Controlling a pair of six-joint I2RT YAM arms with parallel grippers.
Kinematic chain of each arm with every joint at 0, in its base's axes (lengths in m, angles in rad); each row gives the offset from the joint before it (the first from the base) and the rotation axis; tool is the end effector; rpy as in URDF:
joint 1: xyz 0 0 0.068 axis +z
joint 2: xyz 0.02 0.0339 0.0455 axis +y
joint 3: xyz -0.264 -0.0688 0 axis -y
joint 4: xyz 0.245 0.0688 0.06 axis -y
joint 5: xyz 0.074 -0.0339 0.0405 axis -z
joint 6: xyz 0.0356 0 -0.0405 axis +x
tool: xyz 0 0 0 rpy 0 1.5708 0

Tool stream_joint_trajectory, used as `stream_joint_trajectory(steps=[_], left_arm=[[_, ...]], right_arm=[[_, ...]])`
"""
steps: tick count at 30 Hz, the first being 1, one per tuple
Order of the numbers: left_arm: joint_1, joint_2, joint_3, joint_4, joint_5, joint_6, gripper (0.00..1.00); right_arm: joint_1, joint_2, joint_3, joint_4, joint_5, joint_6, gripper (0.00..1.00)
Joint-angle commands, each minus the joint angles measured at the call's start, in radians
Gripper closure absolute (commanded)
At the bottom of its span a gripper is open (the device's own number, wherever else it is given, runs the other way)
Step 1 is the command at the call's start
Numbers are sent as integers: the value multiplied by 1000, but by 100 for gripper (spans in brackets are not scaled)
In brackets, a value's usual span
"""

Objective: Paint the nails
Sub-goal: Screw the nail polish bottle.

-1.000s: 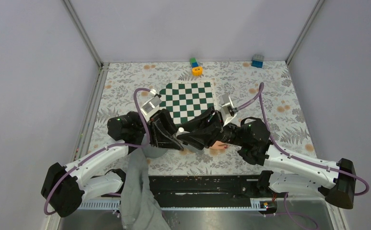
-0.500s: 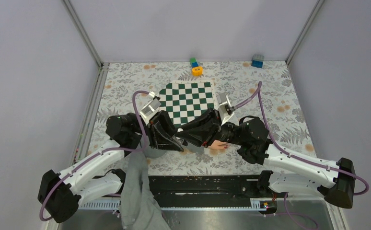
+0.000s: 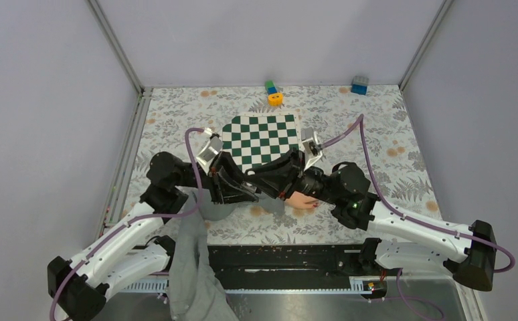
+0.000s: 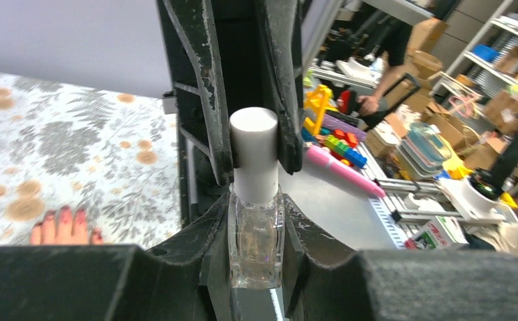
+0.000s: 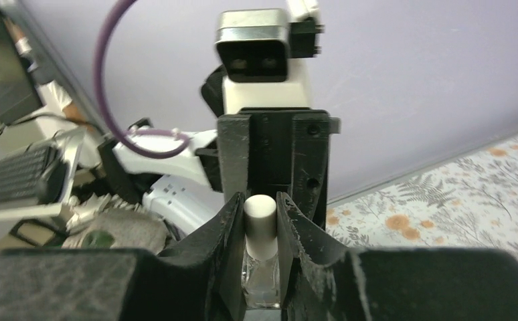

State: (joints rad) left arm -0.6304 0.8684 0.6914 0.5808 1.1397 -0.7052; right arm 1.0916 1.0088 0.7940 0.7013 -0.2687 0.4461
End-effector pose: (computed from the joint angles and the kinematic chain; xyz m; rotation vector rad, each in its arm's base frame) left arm 0.1287 -0.1339 0.3659 1.1111 1.2339 -1.7171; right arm 0.0964 0.2060 0.3939 -0.6382 1.0563 1.5070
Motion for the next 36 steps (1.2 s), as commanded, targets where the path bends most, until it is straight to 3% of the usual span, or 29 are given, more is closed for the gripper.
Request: stream_joint_trajectory(steps=[1, 6, 22, 36], left_arm=[[13, -35, 84, -370, -281, 320, 100], [12, -49, 96, -501, -468, 421, 100], [-44, -40, 153, -746, -871, 566, 100], [-123, 4, 188, -842, -1055, 592, 100]], right_arm=[[11, 17, -44, -20, 133, 84, 100], [11, 61, -53, -38, 205, 160, 100], [12, 59, 3, -274, 455, 202, 100], [13, 60, 0, -328, 566, 290, 100]])
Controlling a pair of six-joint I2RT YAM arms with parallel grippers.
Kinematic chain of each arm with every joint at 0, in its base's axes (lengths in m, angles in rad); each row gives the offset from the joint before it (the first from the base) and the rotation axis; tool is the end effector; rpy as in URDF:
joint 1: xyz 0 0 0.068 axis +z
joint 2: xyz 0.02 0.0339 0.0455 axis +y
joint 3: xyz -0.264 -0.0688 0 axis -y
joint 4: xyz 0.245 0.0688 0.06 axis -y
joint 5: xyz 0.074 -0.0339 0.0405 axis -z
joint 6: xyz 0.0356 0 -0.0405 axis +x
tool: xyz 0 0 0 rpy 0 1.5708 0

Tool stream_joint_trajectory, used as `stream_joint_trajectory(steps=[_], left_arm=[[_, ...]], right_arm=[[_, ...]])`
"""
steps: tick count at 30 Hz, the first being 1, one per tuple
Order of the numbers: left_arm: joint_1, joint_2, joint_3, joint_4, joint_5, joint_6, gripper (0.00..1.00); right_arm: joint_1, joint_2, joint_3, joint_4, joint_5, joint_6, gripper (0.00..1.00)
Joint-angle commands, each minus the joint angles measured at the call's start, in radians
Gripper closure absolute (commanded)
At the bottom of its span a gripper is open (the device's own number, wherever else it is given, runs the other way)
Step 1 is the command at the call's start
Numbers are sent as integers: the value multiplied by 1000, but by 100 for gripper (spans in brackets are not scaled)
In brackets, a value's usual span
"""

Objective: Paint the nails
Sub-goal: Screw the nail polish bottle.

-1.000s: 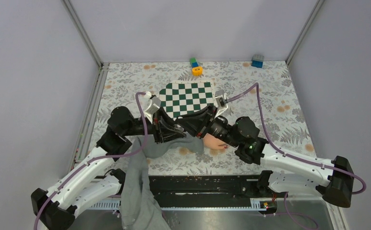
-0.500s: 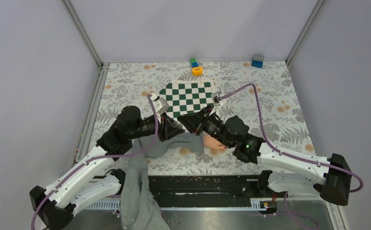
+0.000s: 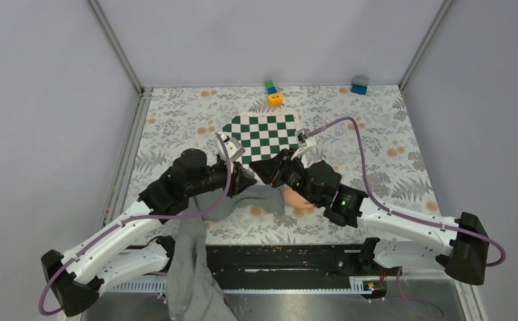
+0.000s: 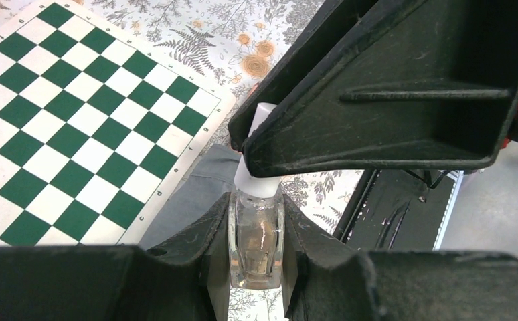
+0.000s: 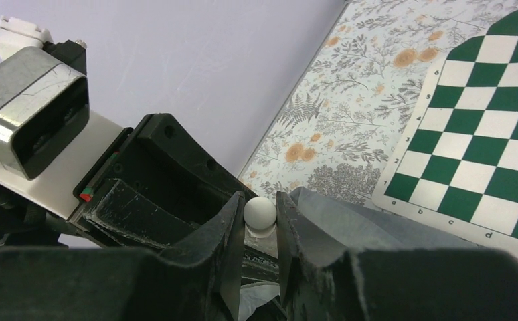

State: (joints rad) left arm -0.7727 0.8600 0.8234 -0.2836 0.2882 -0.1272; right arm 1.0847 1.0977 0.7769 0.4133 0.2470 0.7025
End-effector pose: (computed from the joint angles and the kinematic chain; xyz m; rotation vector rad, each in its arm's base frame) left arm 0.1343 -0.1451 0.3305 0.8186 1.7986 -0.8739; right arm 0.1288 0.2251 0.3382 -0.0900 1.6122 1.2434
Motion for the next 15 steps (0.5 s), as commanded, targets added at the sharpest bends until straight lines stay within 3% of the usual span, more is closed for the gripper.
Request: stream_joint_trajectory(steps=[1, 5, 7, 9, 15], left_arm=[[17, 15, 56, 21, -209, 14, 100], [9, 19, 54, 21, -217, 15, 100], [10, 18, 56, 21, -203, 15, 100], [9, 17, 59, 21, -182, 13, 100], [8, -9, 44, 61, -79, 17, 100]], right_arm=[[20, -32, 13, -40, 59, 39, 100], [20, -39, 10, -35, 77, 58, 100], [19, -46, 10, -38, 82, 67, 95], [19, -56, 9, -41, 82, 64, 90], [20, -80, 12, -65, 93, 29, 88]])
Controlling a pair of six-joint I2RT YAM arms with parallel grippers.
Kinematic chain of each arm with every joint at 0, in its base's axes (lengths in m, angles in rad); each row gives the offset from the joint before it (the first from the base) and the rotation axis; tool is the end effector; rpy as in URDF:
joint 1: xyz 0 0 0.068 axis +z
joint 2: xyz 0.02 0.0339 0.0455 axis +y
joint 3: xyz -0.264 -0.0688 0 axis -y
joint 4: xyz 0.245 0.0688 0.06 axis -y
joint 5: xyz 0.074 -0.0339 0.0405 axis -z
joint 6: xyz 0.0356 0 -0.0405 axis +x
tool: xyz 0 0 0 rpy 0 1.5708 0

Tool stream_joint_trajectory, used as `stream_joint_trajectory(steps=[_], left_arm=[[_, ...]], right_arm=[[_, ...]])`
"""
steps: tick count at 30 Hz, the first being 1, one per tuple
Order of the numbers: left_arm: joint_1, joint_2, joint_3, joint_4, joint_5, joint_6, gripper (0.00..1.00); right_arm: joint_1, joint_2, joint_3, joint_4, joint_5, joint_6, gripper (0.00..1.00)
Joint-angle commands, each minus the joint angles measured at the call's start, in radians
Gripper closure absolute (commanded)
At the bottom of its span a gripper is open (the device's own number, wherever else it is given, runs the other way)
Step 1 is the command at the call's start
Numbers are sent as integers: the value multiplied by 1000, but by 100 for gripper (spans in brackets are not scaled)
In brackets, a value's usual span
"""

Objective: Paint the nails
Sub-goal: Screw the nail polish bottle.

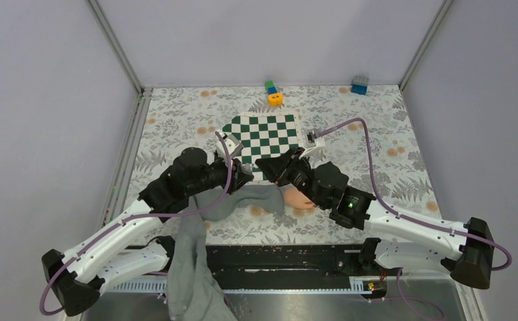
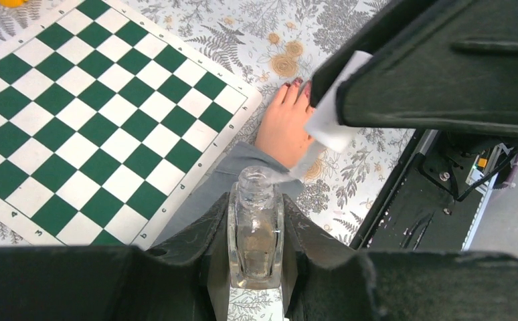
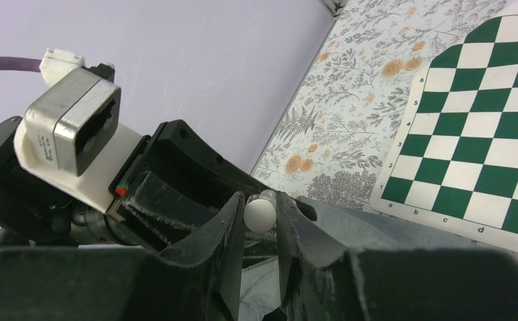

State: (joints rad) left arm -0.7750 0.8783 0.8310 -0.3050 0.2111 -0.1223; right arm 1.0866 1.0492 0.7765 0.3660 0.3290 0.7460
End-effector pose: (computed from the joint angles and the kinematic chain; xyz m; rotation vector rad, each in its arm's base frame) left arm 0.1385 -0.1461 0.3275 0.7788 1.8413 -0.7938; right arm 0.1255 0.2139 0.3442 0.0161 1.6108 1.2203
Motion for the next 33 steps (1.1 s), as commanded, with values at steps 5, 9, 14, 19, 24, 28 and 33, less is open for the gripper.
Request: stream_joint_trajectory(steps=[5, 9, 14, 19, 24, 28, 33], left_arm=[[10, -26, 40, 84, 44, 23, 100], [10, -17, 40, 87, 86, 39, 100], [9, -13, 49, 73, 135, 75, 100], [0, -18, 56, 65, 248, 107, 100], [-13, -27, 41, 97, 370, 115, 100], [-14, -24, 42, 100, 393, 110, 100], [-15, -28, 39, 104, 393, 108, 100]], right_arm=[[17, -25, 35, -42, -18, -46, 88], [17, -65, 14, -28, -4, -44, 88], [16, -163, 23, -77, 39, -94, 88], [17, -219, 44, -129, 56, -142, 88], [16, -201, 100, -174, -44, -174, 89], [18, -170, 135, -210, -112, -182, 89], [18, -148, 145, -227, -153, -179, 90]])
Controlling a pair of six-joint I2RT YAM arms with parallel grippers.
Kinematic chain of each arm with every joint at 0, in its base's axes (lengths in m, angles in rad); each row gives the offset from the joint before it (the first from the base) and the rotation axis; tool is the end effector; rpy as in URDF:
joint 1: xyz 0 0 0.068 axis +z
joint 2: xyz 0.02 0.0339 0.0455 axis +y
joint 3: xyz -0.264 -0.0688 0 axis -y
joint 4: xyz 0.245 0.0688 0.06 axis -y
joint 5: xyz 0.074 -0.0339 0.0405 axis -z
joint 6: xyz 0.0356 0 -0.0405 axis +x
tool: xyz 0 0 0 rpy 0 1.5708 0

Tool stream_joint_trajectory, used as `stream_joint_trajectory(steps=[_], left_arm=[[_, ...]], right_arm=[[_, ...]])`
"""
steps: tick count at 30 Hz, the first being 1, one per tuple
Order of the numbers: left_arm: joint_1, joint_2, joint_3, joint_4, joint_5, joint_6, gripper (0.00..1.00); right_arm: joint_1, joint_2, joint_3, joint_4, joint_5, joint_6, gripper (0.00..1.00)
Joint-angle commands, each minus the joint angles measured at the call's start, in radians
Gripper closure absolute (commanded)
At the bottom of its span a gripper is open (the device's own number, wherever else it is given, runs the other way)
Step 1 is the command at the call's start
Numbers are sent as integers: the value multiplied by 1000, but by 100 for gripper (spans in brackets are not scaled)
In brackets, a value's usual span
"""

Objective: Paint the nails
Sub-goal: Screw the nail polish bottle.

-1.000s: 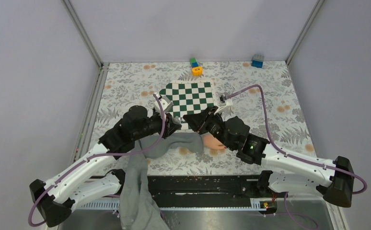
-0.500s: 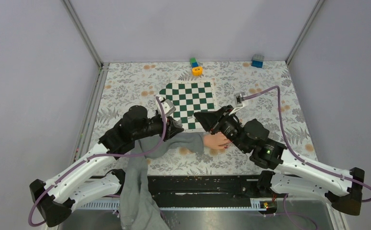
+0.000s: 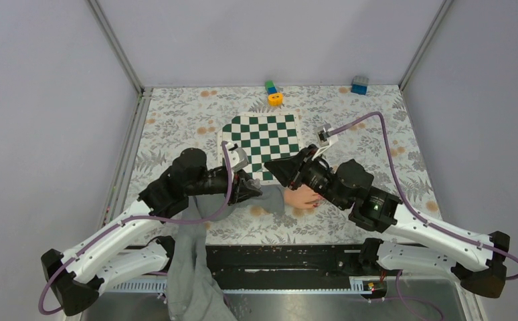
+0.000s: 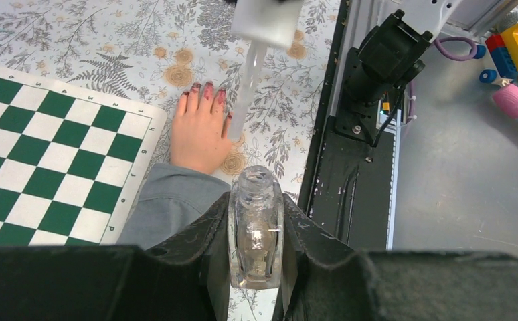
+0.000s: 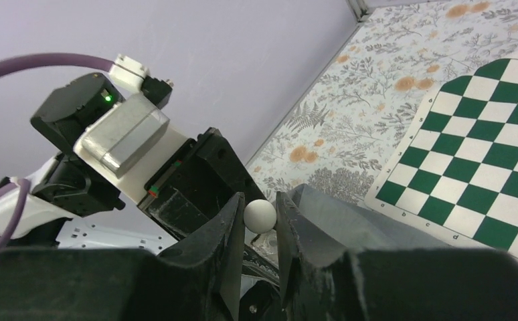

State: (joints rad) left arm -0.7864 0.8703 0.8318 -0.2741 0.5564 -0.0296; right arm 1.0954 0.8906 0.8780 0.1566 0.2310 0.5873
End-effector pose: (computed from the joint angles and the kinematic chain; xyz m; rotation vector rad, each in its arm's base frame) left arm 0.1252 -0.1521 0.3338 1.0907 1.6527 -1.0681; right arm 0.1021 0.1805 0.3912 -0.1865 1.5367 1.2031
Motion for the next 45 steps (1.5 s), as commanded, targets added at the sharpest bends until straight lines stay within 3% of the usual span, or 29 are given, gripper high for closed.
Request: stream_joint_trajectory(steps=[1, 31, 45], left_arm=[[-3, -23, 38, 74, 50, 16, 100], [-6, -26, 29, 87, 103, 22, 100], [-18, -33, 26, 88, 122, 46, 100]], right_arm=[[9, 13, 45, -26, -53, -23, 90], [9, -42, 73, -134, -33, -47, 90], [8, -10, 98, -148, -120, -34, 91]])
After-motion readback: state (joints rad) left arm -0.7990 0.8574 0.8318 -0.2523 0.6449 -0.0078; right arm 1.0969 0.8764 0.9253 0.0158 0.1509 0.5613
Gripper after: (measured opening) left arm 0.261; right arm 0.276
